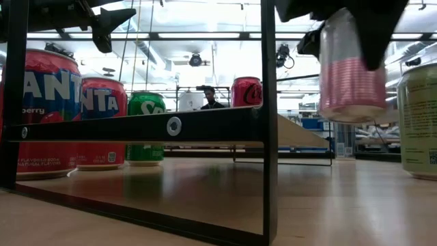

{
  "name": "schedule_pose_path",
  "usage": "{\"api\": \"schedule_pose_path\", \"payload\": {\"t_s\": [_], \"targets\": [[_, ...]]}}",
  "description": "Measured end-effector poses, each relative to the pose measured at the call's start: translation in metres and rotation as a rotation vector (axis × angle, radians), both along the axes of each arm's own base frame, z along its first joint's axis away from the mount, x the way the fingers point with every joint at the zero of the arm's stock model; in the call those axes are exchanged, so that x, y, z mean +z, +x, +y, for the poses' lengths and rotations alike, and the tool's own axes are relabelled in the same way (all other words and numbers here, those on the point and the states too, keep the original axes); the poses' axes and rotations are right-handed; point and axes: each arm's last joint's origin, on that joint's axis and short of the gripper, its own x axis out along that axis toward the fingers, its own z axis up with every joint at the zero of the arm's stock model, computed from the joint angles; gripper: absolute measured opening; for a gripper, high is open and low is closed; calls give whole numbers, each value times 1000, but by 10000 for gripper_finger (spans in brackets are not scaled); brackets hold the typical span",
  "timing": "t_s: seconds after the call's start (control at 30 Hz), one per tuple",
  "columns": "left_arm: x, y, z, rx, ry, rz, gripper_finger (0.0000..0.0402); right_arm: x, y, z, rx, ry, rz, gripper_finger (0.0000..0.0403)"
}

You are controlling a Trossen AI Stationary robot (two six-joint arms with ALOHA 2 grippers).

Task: Place canned beverage on shelf
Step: Put the white-orange soda can on the shelf

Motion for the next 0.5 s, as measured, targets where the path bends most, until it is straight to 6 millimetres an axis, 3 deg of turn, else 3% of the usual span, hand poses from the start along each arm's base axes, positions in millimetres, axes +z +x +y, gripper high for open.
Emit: {"api": "schedule_pose_path", "payload": {"t_s": [0.33, 0.5], "targets": [[0, 0, 0, 1, 0, 0, 176, 1, 10, -46, -219, -2, 23, 318], [0, 0, 0, 0, 0, 0, 176, 2, 12, -63, -244, -32, 24, 318]]}}
